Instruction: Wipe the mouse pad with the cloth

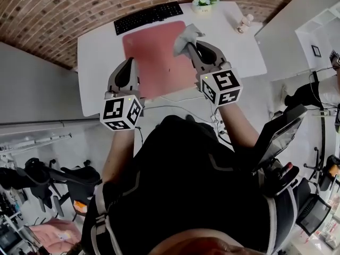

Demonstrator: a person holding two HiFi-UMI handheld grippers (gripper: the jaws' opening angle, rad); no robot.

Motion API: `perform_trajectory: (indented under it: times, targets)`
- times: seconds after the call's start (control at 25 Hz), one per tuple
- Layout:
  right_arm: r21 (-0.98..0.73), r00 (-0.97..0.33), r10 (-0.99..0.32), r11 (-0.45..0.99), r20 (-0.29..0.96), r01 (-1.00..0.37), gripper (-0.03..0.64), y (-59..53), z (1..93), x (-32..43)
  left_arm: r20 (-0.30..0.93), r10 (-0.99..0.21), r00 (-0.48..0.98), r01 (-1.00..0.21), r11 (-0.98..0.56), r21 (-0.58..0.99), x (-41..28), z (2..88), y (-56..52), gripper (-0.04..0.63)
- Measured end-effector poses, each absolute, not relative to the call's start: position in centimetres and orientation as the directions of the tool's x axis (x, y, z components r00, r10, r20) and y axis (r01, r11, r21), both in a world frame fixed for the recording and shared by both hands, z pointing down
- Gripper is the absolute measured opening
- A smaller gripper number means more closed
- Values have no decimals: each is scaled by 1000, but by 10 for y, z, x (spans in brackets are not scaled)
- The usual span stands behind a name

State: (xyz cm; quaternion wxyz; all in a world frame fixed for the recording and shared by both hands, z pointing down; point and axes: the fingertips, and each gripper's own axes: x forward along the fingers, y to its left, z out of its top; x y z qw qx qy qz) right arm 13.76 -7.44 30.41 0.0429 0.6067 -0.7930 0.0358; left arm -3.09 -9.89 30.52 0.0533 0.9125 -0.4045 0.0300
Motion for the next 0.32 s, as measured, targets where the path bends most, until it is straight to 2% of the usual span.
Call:
perform_trajectory:
  times: [0.32]
  targets:
    - [-16, -254, -959, 254, 124, -967, 31, -70, 305, 149, 84, -750, 656, -755, -650, 87, -27, 297, -95, 0]
